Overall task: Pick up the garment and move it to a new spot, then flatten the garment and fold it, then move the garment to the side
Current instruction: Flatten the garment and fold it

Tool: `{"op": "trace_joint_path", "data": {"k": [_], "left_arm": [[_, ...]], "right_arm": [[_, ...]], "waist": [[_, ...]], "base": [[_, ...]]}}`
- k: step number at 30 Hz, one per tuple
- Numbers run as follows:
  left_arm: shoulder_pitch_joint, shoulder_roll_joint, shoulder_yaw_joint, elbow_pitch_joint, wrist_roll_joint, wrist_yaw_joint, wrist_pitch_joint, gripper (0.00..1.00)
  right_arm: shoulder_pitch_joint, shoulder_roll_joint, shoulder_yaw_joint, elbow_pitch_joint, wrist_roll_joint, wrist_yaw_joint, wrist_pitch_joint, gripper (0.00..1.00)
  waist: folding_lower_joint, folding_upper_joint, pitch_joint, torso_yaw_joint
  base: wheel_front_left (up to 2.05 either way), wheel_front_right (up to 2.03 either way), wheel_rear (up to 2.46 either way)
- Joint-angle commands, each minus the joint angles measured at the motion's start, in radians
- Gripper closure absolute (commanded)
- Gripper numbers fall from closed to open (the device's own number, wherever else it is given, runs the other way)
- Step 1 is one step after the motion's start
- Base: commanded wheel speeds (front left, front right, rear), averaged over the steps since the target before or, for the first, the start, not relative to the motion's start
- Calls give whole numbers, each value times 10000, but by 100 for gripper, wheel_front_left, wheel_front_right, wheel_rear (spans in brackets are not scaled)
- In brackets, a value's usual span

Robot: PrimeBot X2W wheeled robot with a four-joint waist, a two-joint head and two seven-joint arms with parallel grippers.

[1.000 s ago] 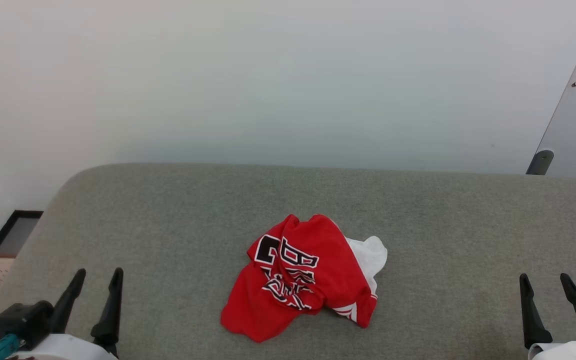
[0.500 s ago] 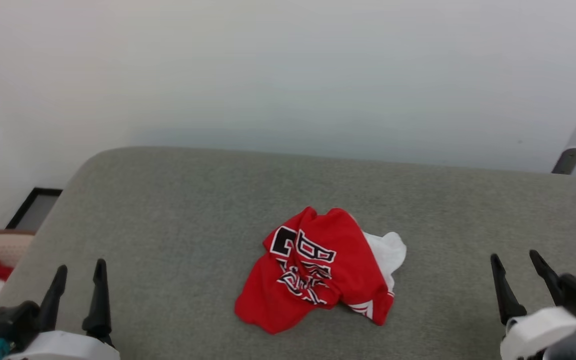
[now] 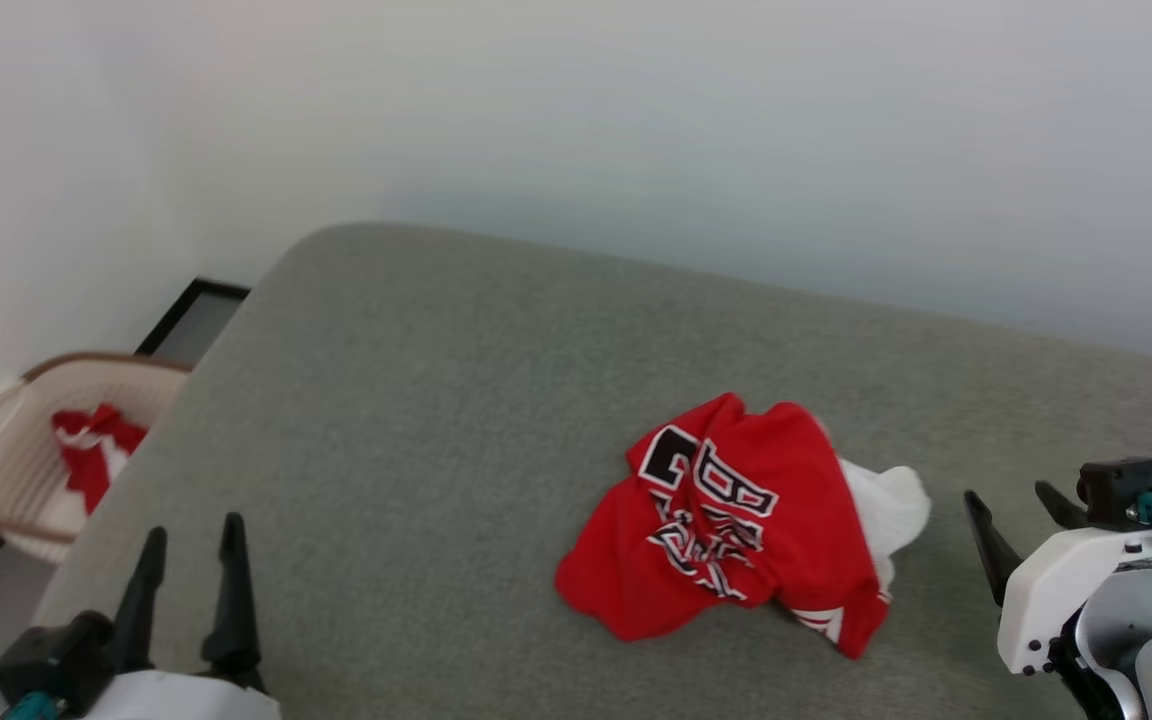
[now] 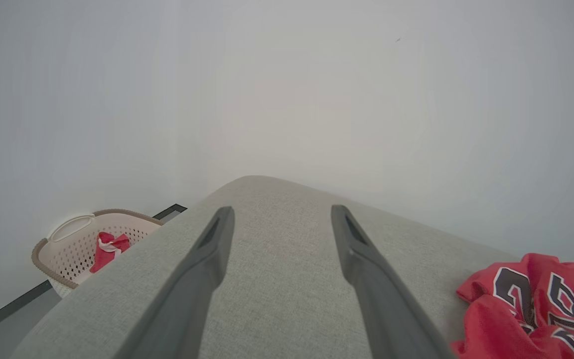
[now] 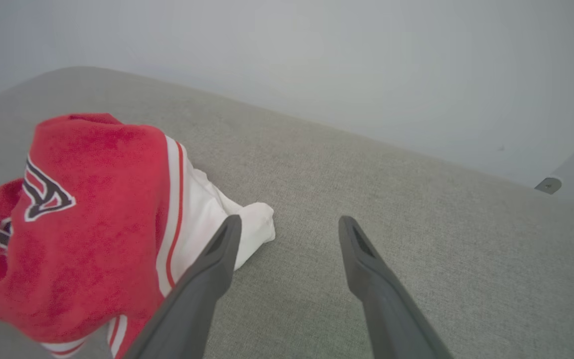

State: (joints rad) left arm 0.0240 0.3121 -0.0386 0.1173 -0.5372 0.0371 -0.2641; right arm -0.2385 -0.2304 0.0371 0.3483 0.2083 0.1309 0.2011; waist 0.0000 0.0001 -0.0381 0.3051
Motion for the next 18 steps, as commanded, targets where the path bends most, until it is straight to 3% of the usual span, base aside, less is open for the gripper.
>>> {"op": "trace_joint_path", "data": {"k": [1,5,18], "left_arm": [[-155,-119,36,4,113,-99,-1,0],[-407,-476,27,175,329,-378,-1,0],[-1014,-1266,310,757,925,-1016,-1,0]], "right_arm": [[-183,-34,-59,205,66,-4,240,0],[-628,-59,-86,817,188,-3,1042,0],[-1622,-90,722,2925,685,-3,1889,0]], "waist": [[0,-1,485,493],[0,-1,796,843],[0,-1,1282,1220]], "base": [[0,0,0],[0,0,0],[0,0,0]]}}
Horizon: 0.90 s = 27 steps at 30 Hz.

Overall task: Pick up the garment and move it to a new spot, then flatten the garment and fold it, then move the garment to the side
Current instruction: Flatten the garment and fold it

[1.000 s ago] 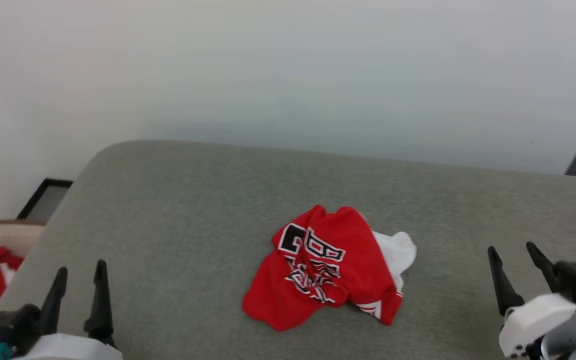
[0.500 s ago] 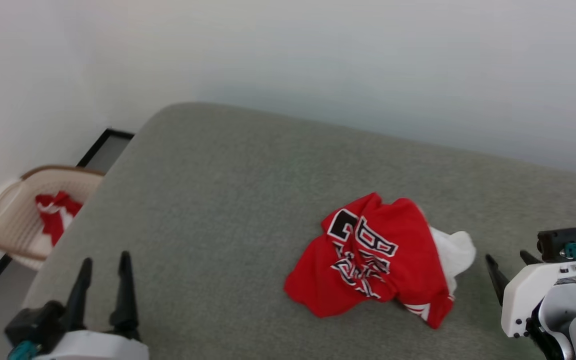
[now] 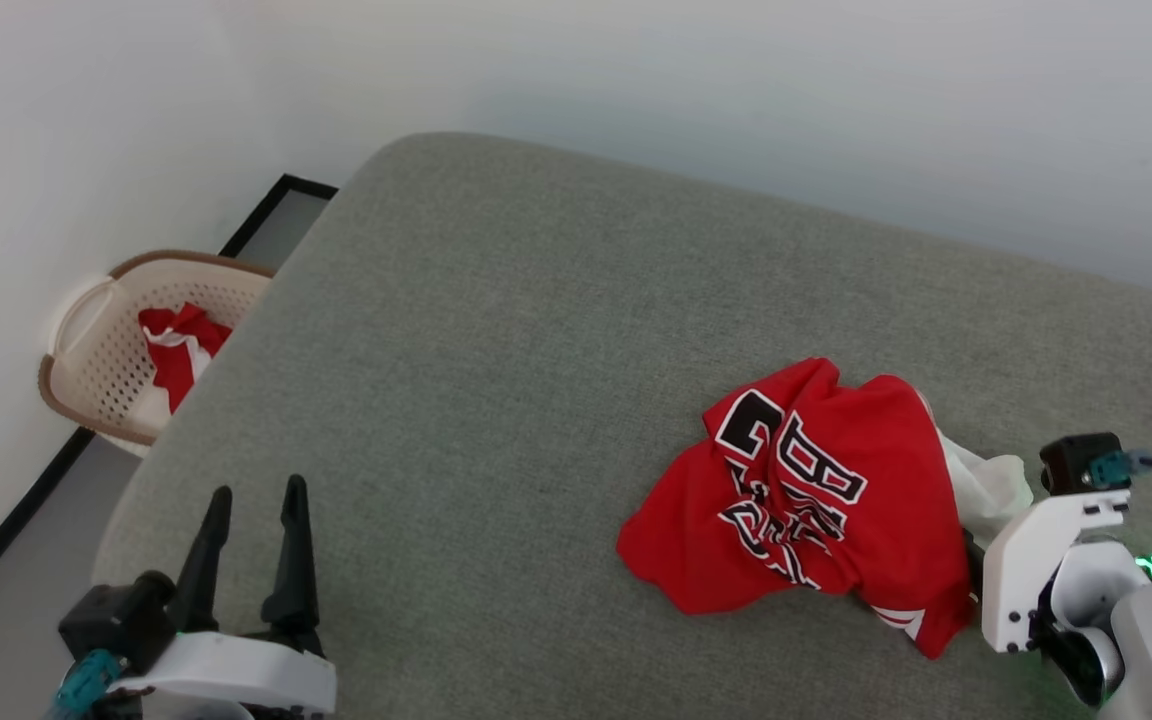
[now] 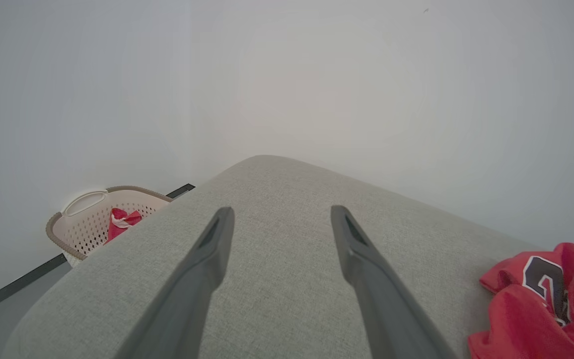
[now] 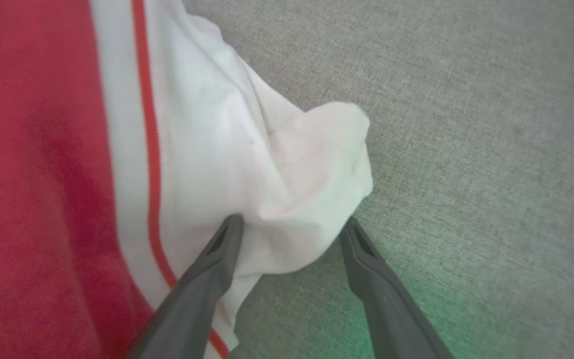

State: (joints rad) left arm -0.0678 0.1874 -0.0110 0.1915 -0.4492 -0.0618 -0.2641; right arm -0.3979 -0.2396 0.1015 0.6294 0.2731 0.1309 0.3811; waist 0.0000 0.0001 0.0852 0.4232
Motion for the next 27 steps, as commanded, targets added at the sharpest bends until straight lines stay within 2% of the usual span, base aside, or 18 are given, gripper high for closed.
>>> {"op": "trace_joint_path", "data": {"k": [1,2,3,15,27], "left_arm": [[-108,-62,61,54,78,-77,-1,0],[-127,-120,75,91,115,-99,-1,0],[-151,-170,91,126,140,-135,-1,0],[7,-343,548,316,397,-371,-1,0],[304,-373,643,321,573,-456,-1,0]], "right_arm": [[-60,14,222,261,118,-3,119,18],[-109,-16,403,361,194,2,97,95],[-169,-87,555,458,251,2,78,100],[-859,-1092,1032,379,930,-7,-695,100],[-166,-2421,513,-781,972,-7,-159,100]], "waist": [[0,-1,62,41],[0,-1,77,40],[0,-1,92,42],[0,-1,-213,-517],[0,-1,-579,-1292]], "base": [[0,0,0],[0,0,0],[0,0,0],[0,0,0],[0,0,0]]}}
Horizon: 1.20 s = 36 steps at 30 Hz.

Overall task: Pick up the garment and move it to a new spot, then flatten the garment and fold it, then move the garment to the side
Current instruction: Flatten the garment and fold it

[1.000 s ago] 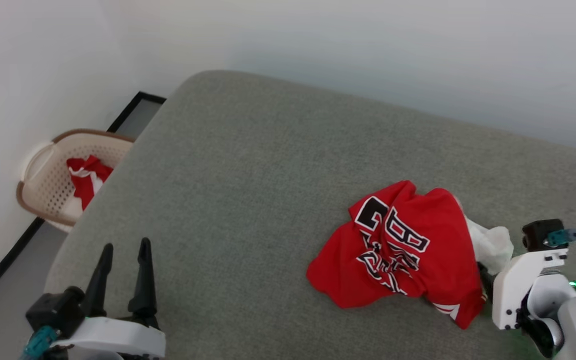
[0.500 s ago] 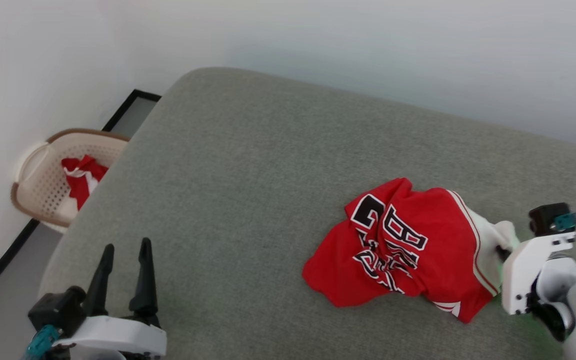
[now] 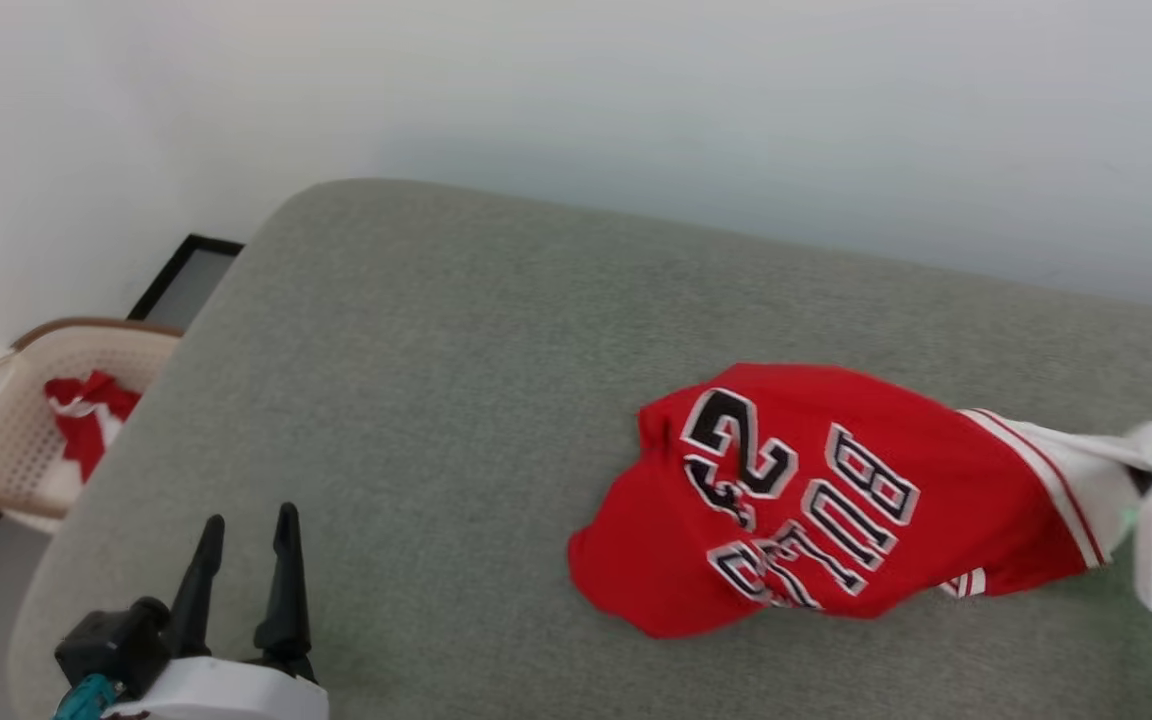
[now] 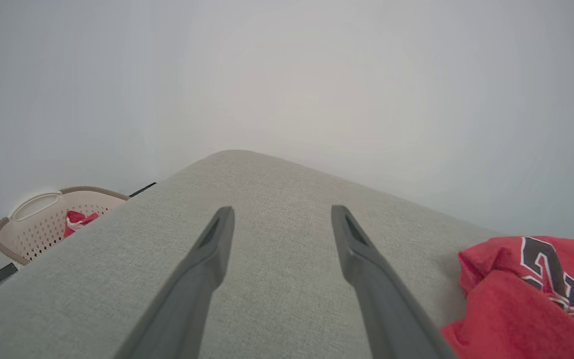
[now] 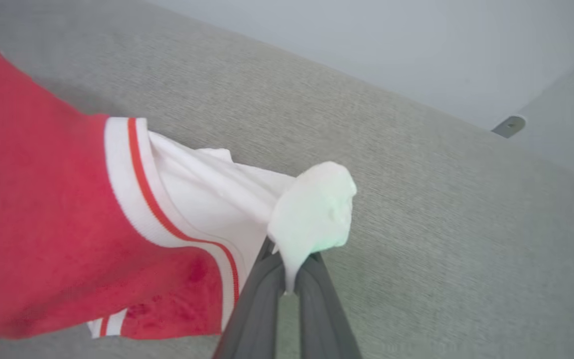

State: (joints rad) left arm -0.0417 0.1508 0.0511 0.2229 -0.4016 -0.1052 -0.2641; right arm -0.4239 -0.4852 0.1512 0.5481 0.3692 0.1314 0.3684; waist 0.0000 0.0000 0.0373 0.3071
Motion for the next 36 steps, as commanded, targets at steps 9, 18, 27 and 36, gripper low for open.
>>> {"op": "trace_joint_path", "data": {"k": [9,18,27,36], "left_arm": [[59,62,-128,107,164,-80,-1,0],[-162,143,-328,296,148,-109,-1,0],[-168,368,-369,337,-3,-126,75,0],[-346,874,-966,-302,-686,-222,1469,0]], "right_arm": [[1361,-158,-1396,-297,-364,-13,463,100],[1825,546,-1853,415,-669,-13,196,77],[1228,853,-1810,839,-805,-12,301,0],[989,627,-1633,-205,-494,-12,545,0]], "waist": [[0,0,-208,-427],[0,0,-192,-484],[0,0,-305,-857],[0,0,-418,-1645]], "base": [[0,0,0],[0,0,0],[0,0,0],[0,0,0]]}}
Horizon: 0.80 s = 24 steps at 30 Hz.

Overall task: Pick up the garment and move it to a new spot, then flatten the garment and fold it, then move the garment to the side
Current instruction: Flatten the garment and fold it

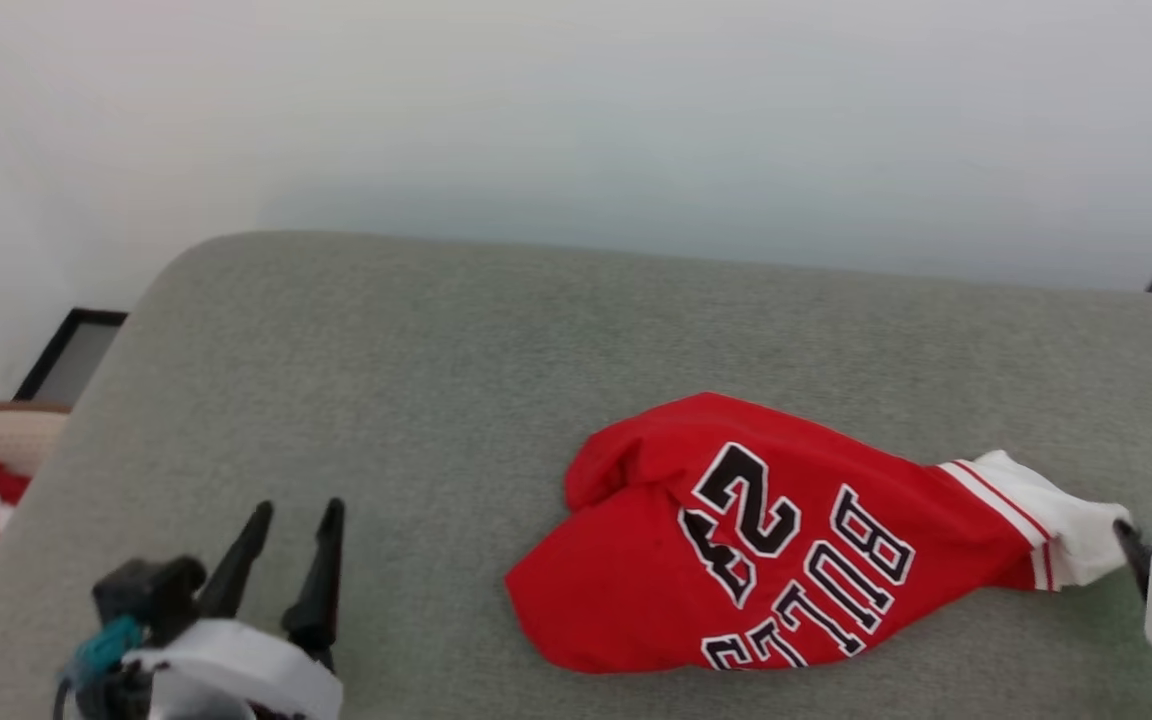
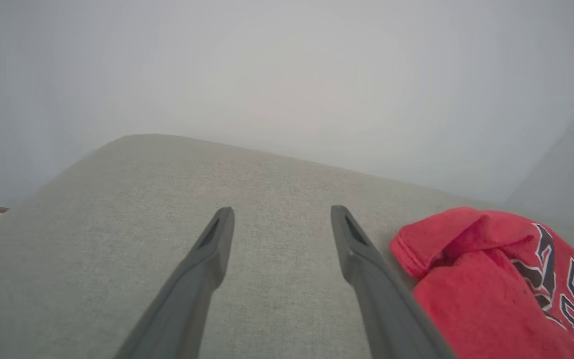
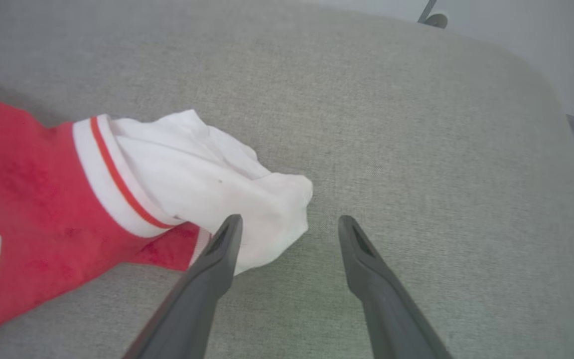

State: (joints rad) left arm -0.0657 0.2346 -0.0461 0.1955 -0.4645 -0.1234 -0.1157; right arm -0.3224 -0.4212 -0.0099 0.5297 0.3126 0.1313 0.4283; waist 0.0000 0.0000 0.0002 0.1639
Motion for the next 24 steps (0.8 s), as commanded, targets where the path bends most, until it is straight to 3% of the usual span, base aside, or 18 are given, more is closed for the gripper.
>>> {"op": "trace_joint_path", "data": {"k": [1,9,14,19,24], "left_arm": [[-145,143,-123,-158,-196,-55,301,0],[-995,1050,-1254,-1392,-1575,-68,3235,0],[-1603,1324,-1874,-1765,-2994,-44,5922,0],[-2421,1494,-2392,-1817,-3810,420,8471,0],[-3083,1446,-2866,-1453,-4108,684,9902,0]], "right_arm": [[49,33,-93,-231,73,-10,-96,0],[1038,833,-780,-2184,-231,-10,-823,0],[1795,1591,-993,-3225,-373,-10,-1041,0],[2419,2254,-1169,-4071,-566,-10,-939,0],[2724,2680,-1160,-4667,-631,-10,-749,0]], "waist": [[0,0,-62,-314],[0,0,-80,-1114],[0,0,-56,-1611],[0,0,-6,-1983],[0,0,115,-2325]], "base": [[0,0,0],[0,0,0],[0,0,0],[0,0,0],[0,0,0]]}}
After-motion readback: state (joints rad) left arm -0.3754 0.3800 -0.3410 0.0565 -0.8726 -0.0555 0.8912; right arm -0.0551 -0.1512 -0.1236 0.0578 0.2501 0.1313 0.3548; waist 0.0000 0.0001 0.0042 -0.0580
